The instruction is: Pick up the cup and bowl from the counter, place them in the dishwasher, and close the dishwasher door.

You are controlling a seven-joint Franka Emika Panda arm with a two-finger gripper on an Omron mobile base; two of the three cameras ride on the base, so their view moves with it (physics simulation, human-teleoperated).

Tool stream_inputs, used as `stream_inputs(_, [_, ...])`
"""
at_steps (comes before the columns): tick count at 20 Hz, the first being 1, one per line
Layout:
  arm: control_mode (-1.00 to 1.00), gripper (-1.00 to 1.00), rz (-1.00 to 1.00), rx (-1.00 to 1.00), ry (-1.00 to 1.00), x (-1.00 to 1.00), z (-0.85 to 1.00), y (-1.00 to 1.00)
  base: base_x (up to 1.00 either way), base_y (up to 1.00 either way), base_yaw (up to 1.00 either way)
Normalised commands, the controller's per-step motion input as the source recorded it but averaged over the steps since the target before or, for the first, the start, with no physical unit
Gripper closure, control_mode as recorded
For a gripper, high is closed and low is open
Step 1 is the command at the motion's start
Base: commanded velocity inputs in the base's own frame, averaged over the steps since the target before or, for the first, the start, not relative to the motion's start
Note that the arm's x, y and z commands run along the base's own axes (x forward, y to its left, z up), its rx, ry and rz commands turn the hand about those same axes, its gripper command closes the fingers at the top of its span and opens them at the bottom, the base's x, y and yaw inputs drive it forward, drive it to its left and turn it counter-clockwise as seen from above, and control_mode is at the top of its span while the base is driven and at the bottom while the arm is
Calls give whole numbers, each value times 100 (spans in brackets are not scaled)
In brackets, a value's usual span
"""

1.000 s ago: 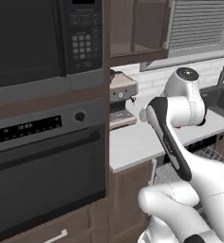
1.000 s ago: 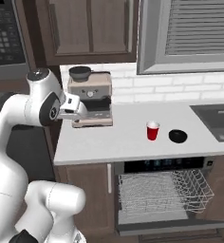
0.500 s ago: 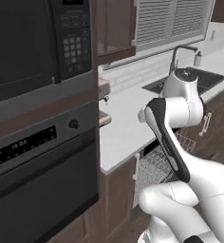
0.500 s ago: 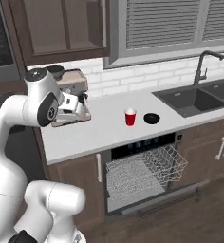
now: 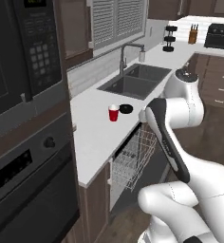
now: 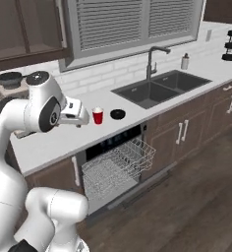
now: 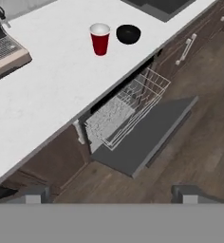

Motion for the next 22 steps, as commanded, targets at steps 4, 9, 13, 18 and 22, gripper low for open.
stream_inputs(4, [100,-100,0,0,0,0,0,0,32,42,-34])
stream_inputs(9, [100,-100,0,0,0,0,0,0,31,31,-22])
stream_inputs(13, [100,-100,0,0,0,0,0,0,0,0,-3])
stream_inputs(18, [100,-100,0,0,0,0,0,0,7,0,0])
stream_inputs(22, [100,-100,0,0,0,0,0,0,13,0,0])
